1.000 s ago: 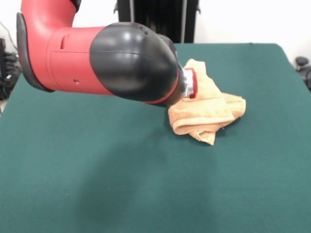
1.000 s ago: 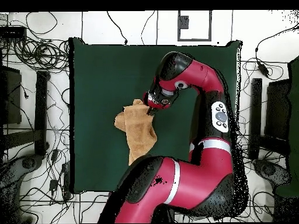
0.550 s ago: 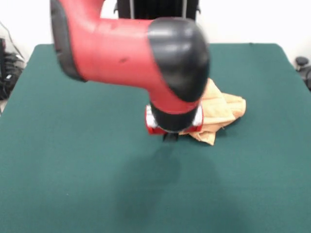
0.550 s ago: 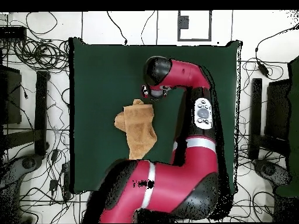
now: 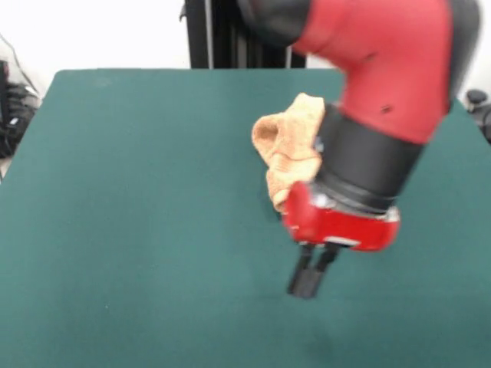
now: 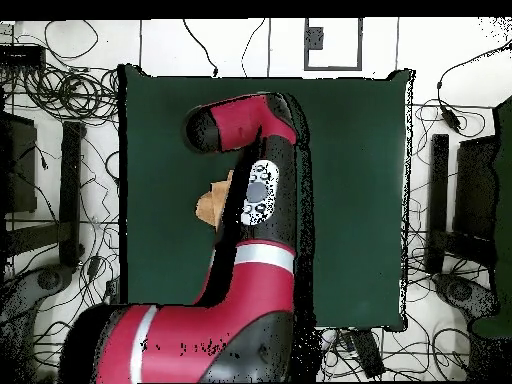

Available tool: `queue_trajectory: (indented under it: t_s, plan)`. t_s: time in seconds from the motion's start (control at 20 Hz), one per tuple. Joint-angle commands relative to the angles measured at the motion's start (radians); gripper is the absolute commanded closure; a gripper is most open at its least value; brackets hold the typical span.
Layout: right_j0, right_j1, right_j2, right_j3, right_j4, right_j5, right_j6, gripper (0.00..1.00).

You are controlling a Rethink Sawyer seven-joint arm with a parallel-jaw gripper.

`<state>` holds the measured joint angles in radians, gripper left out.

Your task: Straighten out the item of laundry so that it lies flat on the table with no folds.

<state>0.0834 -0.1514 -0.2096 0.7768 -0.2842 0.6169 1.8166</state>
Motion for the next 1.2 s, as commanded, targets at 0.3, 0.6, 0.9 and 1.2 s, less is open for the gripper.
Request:
queue_trajectory:
  t_s: [0.3, 0.6, 0.9, 1.2]
  plan:
    - [-0.066, 0.178, 0.137, -0.201, 0.195, 0.427, 0.182, 1.0]
    - [-0.109, 0.228, 0.15, -0.287, 0.266, 0.601, 0.148, 1.0]
    - [-0.128, 0.201, 0.173, -0.218, 0.342, 0.676, 0.202, 0.0]
    - [-0.117, 0.189, 0.171, -0.192, 0.387, 0.704, 0.213, 0.0]
